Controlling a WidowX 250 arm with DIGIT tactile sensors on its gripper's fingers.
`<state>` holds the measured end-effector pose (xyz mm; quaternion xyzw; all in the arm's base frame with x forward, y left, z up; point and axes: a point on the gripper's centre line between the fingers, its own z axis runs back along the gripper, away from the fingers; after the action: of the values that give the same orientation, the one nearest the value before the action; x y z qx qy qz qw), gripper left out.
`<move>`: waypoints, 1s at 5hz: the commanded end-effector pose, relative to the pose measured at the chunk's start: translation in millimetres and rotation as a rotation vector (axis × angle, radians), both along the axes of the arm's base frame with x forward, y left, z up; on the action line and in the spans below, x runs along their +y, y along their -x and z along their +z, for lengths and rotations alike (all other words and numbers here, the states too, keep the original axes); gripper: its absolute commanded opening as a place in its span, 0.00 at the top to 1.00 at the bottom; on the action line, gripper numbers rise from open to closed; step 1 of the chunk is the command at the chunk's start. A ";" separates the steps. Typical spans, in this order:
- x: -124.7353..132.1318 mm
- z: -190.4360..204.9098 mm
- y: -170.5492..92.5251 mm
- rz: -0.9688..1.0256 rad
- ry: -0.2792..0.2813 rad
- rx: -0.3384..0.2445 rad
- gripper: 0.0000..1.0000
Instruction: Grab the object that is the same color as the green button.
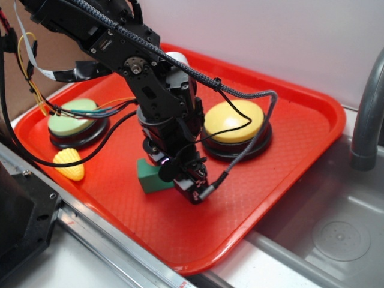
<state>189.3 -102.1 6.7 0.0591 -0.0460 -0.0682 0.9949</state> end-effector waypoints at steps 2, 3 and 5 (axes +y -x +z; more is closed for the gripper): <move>33.1 108.9 -11.7 0.170 0.029 0.070 1.00; 50.8 147.4 -10.8 0.222 0.114 0.035 1.00; 78.2 172.2 -9.5 0.277 0.177 -0.006 1.00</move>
<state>191.9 -28.3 163.4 -0.0161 -0.0109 0.0758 0.9969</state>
